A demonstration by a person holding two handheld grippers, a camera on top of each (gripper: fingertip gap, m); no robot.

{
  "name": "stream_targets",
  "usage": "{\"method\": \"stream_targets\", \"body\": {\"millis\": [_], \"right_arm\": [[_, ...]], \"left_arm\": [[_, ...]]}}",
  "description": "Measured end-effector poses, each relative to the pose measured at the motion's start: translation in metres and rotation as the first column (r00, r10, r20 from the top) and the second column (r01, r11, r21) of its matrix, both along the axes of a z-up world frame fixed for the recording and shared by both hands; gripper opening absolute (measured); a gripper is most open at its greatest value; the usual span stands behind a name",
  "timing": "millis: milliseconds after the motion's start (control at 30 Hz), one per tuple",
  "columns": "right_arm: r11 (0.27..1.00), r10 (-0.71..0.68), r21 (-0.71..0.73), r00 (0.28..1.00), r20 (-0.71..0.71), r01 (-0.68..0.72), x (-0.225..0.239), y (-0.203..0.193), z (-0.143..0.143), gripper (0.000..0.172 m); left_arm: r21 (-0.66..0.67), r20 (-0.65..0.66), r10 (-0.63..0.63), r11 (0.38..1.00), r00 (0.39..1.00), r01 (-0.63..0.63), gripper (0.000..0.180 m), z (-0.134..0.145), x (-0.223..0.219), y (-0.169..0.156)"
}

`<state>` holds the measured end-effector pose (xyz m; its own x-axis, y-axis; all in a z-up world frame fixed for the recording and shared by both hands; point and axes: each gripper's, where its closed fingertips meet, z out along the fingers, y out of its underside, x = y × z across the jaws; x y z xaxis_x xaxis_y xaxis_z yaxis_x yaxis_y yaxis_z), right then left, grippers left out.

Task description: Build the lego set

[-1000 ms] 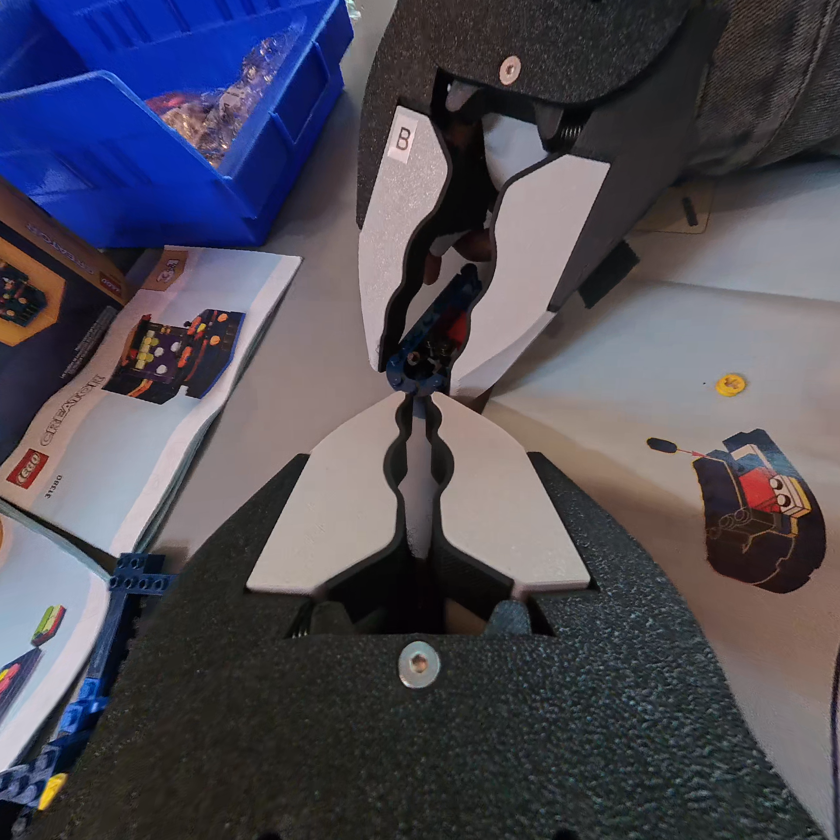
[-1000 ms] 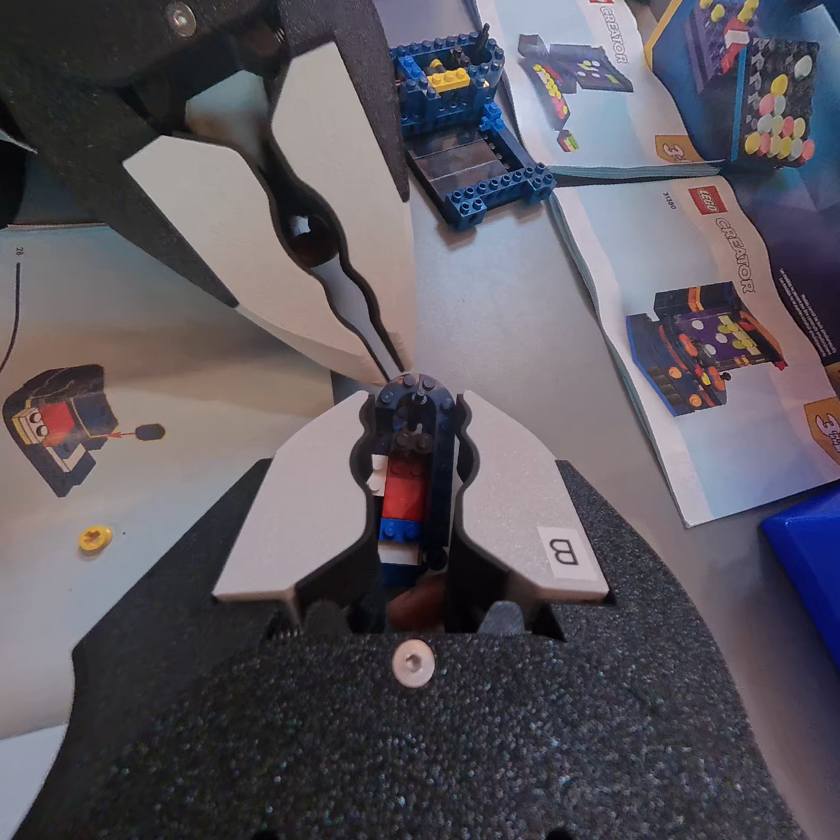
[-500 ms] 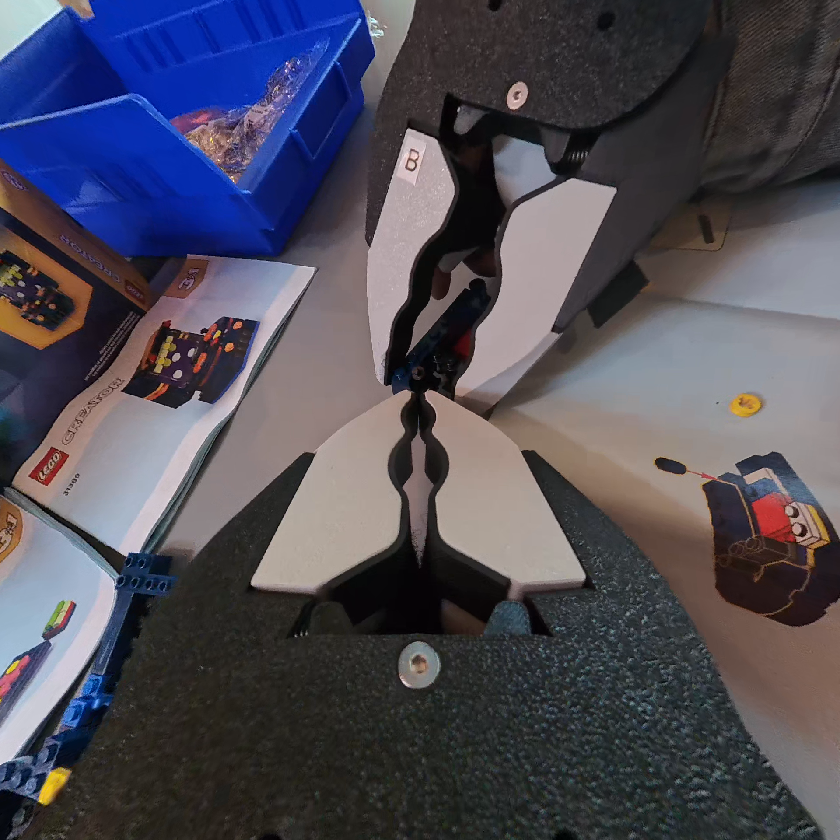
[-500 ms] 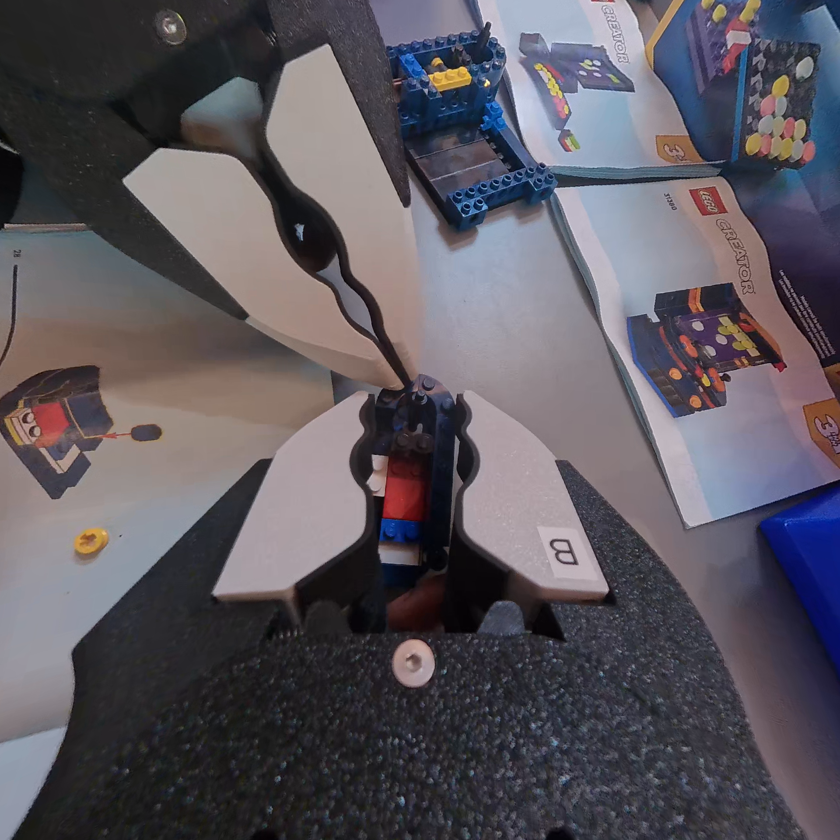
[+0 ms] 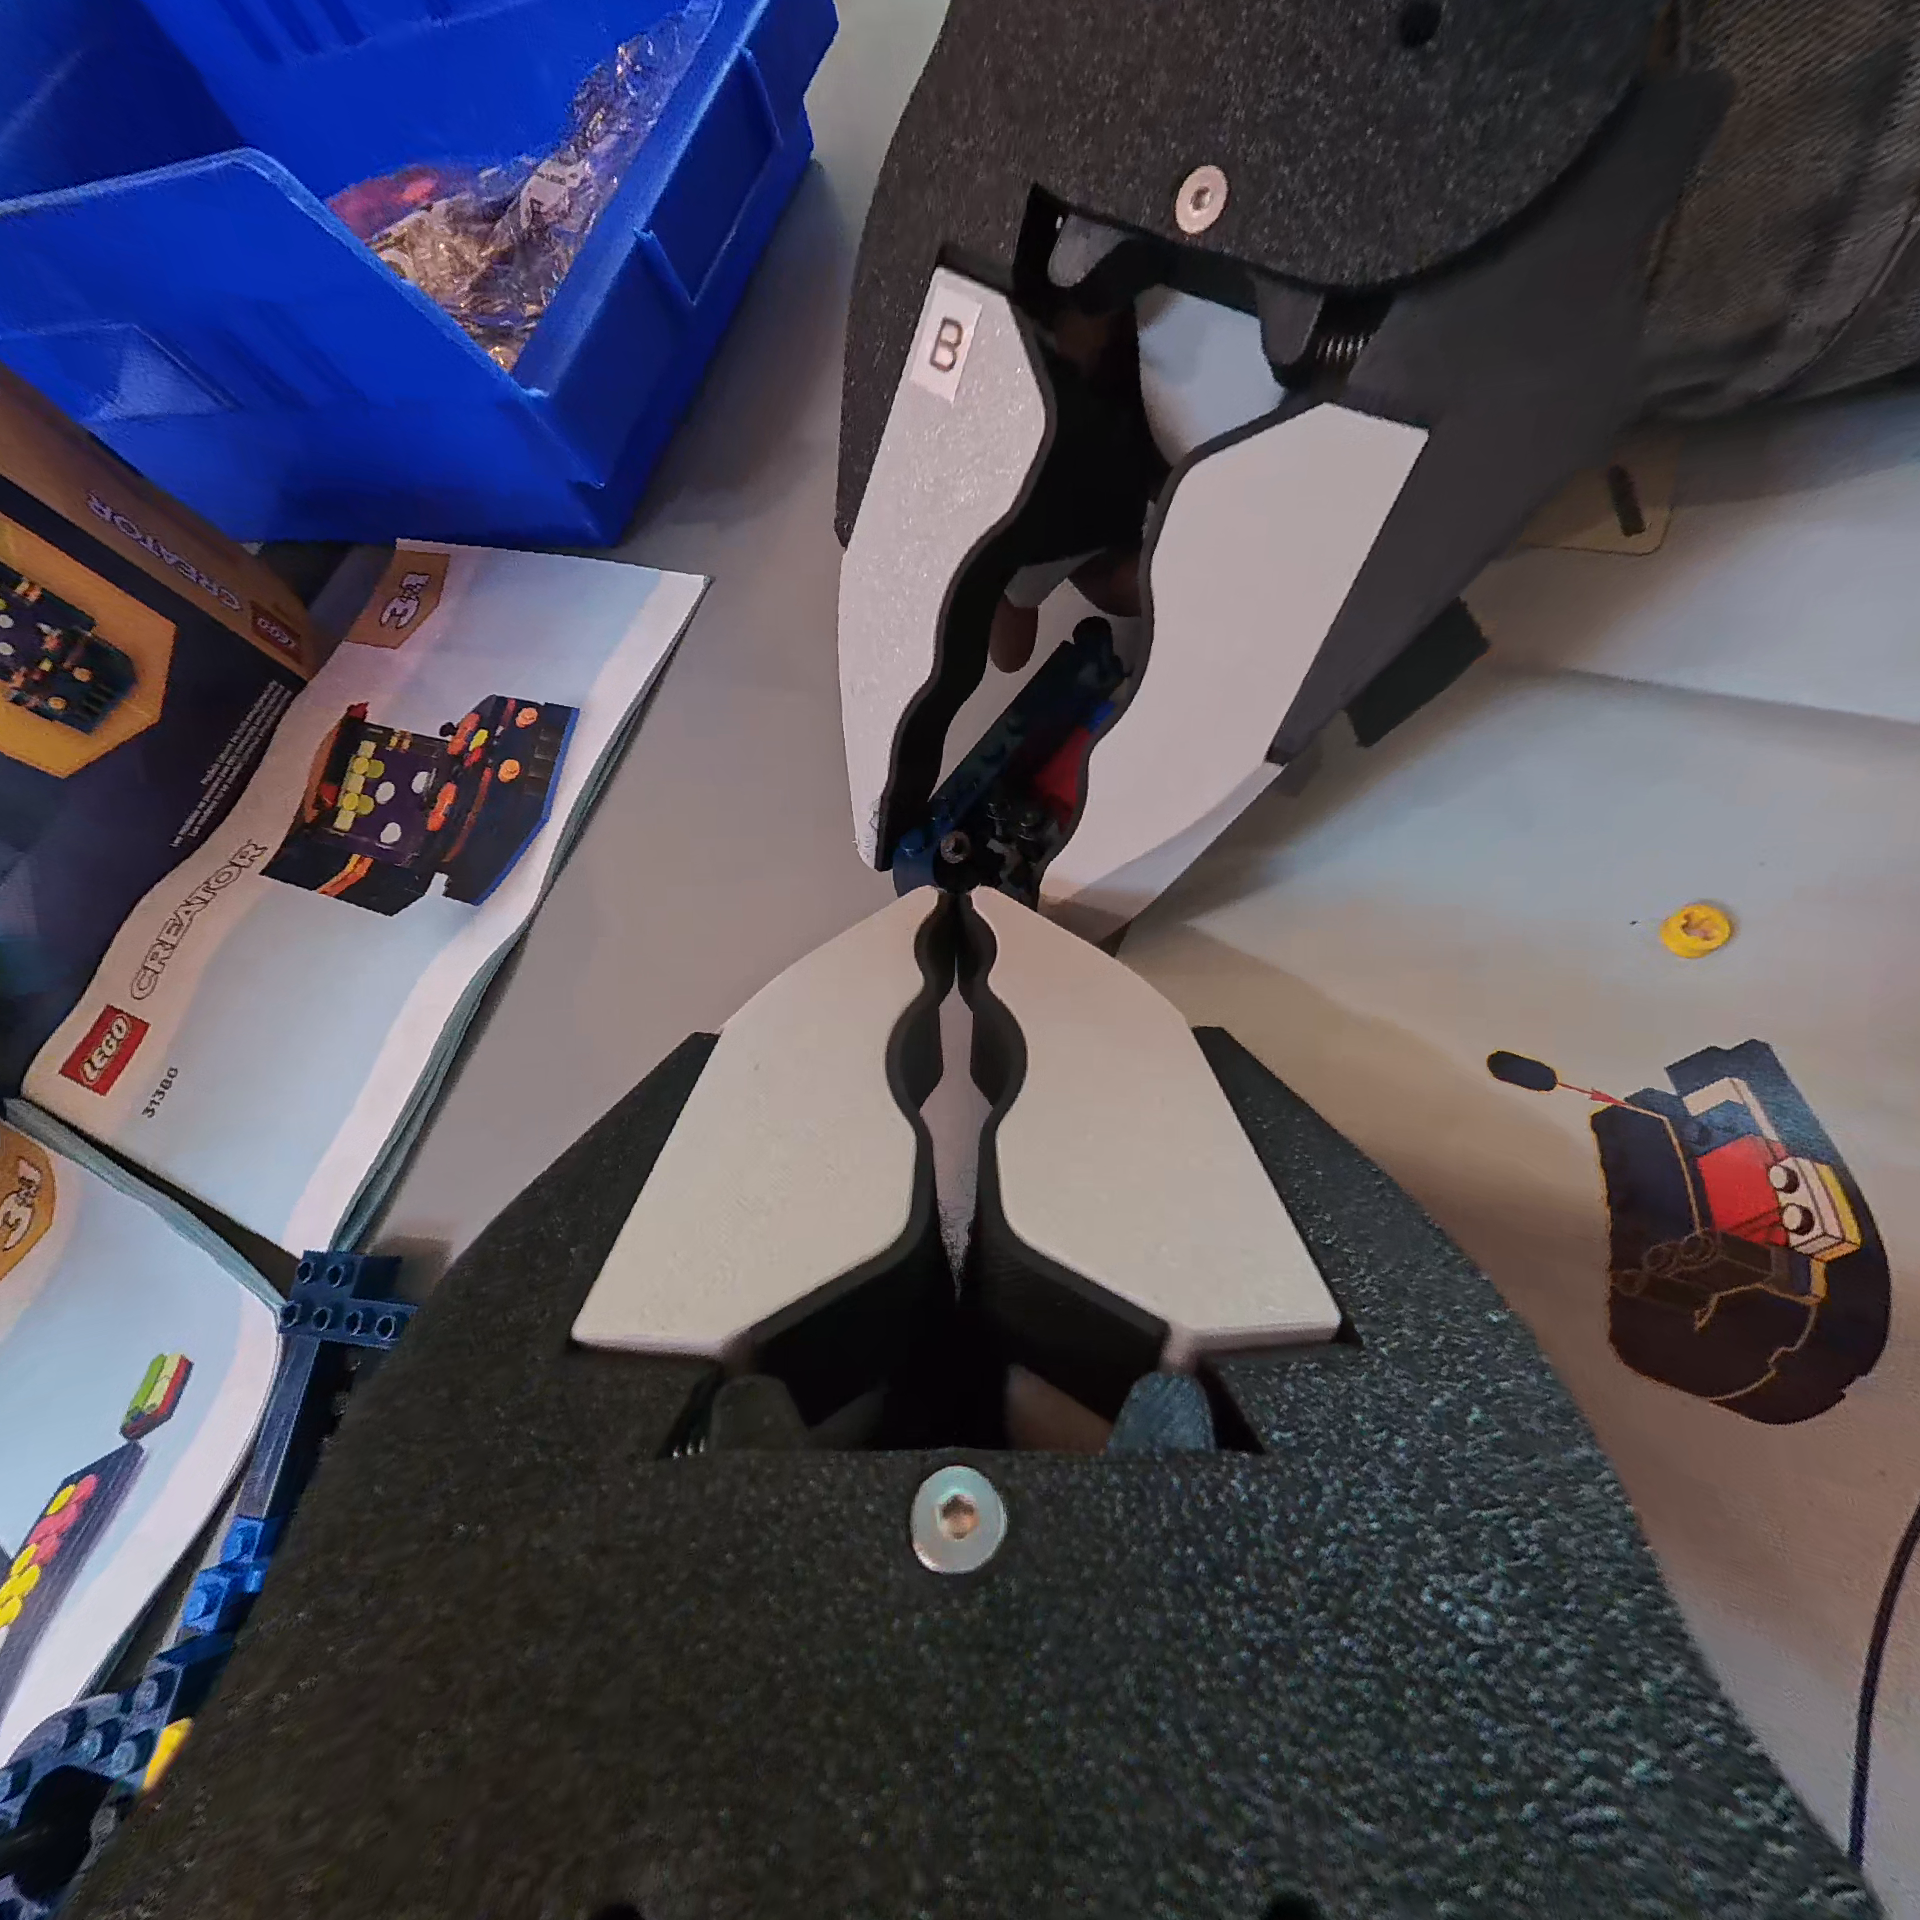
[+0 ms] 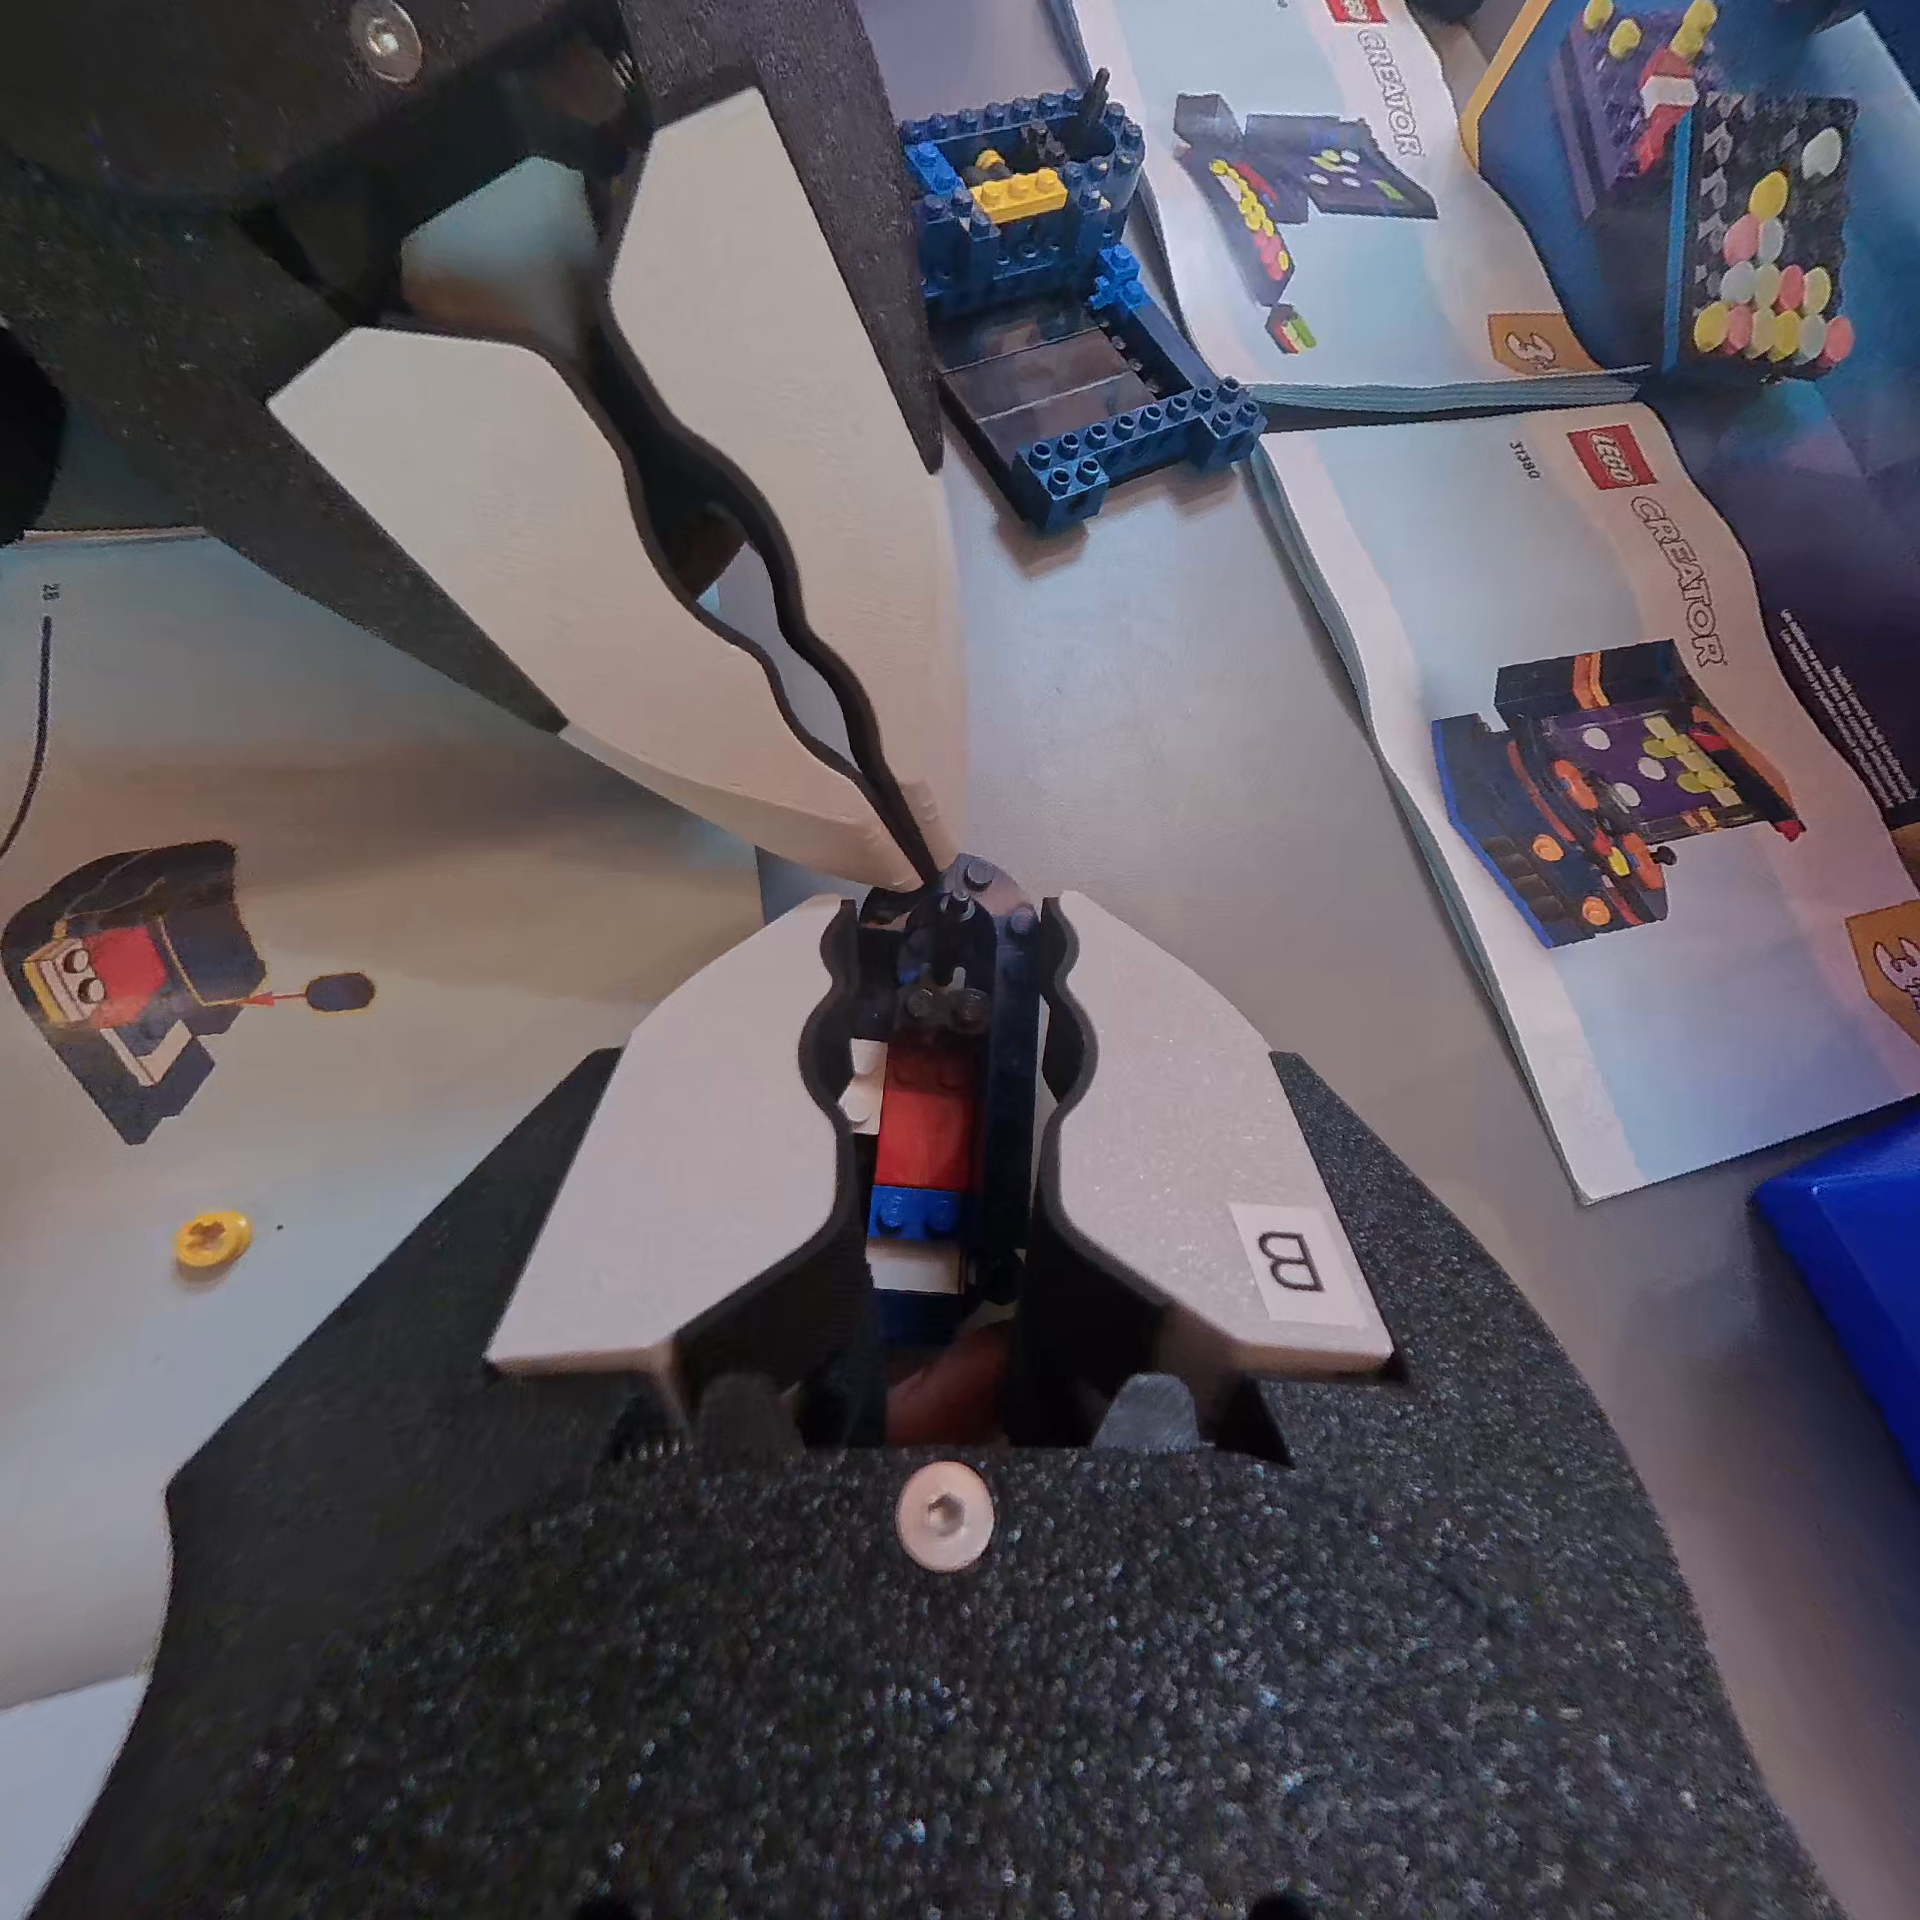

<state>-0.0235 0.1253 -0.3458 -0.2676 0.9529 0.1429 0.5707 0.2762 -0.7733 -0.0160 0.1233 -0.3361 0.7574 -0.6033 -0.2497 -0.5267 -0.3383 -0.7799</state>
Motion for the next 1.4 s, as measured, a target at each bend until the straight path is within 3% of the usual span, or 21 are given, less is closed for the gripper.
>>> {"method": "stream_targets", "body": {"millis": [267, 300, 333, 400, 533, 600, 700, 800, 900, 1000, 1100, 1233, 1400], "right_arm": [[1.0, 0.006, 0.003, 1.0, -0.018, -0.005, 0.0, -0.001, 0.001, 0.034], [1.0, 0.015, -0.009, 1.0, -0.008, -0.015, 0.0, -0.002, 0.001, 0.036], [0.999, 0.017, -0.029, 1.0, -0.006, -0.017, 0.001, -0.002, 0.005, 0.053], [0.998, -0.002, -0.064, 0.998, -0.067, -0.002, 0.005, 0.002, 0.027, 0.065], [0.995, -0.101, -0.043, 0.967, -0.235, 0.094, 0.034, 0.027, 0.086, 0.059], [0.988, -0.153, -0.057, 0.928, -0.338, 0.143, 0.05, 0.036, 0.11, 0.051], [0.973, -0.224, -0.156, 0.852, -0.473, 0.169, 0.069, 0.04, 0.127, 0.043], [0.961, -0.232, -0.248, 0.834, -0.5, 0.119, 0.077, 0.034, 0.122, 0.046], [0.963, -0.198, -0.257, 0.866, -0.459, 0.083, 0.075, 0.023, 0.109, 0.064], [0.973, -0.16, -0.221, 0.874, -0.458, 0.062, 0.068, 0.013, 0.101, 0.107], [0.981, -0.148, -0.179, 0.865, -0.48, 0.069, 0.06, 0.01, 0.101, 0.145], [0.967, -0.228, -0.217, 0.832, -0.505, 0.134, 0.056, 0.022, 0.103, 0.148], [0.953, -0.286, -0.237, 0.812, -0.509, 0.187, 0.057, 0.035, 0.1, 0.145]], "left_arm": [[-0.009, -0.001, 0.01, 1.0, 1.0, -0.01, 0.0, 0.0, 0.0, 0.0], [-0.009, -0.009, 0.013, 1.0, 1.0, -0.013, 0.0, 0.001, 0.0, 0.0], [-0.008, -0.014, 0.017, 1.0, 1.0, -0.017, 0.0, 0.001, 0.0, 0.0], [-0.002, -0.018, 0.016, 1.0, 1.0, -0.016, 0.0, 0.001, 0.0, 0.0], [0.017, -0.009, 0.005, 1.0, 1.0, -0.005, 0.0, 0.002, 0.001, 0.0], [0.057, 0.045, 0.02, 0.998, 0.999, -0.022, 0.024, 0.014, -0.001, 0.001], [0.234, 0.251, 0.043, 0.967, 0.967, -0.104, 0.047, 0.061, -0.008, 0.004], [0.384, 0.506, -0.02, 0.9, 0.862, -0.204, 0.069, 0.106, -0.018, -0.003], [0.384, 0.636, -0.08, 0.895, 0.768, -0.225, 0.091, 0.12, -0.024, -0.008], [0.436, 0.652, -0.172, 0.882, 0.739, -0.18, 0.119, 0.127, -0.018, -0.014], [0.451, 0.63, -0.199, 0.88, 0.751, -0.145, 0.144, 0.128, -0.01, -0.016], [0.502, 0.574, -0.209, 0.854, 0.791, -0.139, 0.139, 0.129, -0.008, -0.017], [0.459, 0.539, -0.176, 0.881, 0.824, -0.112, 0.14, 0.112, -0.007, -0.011]]}}
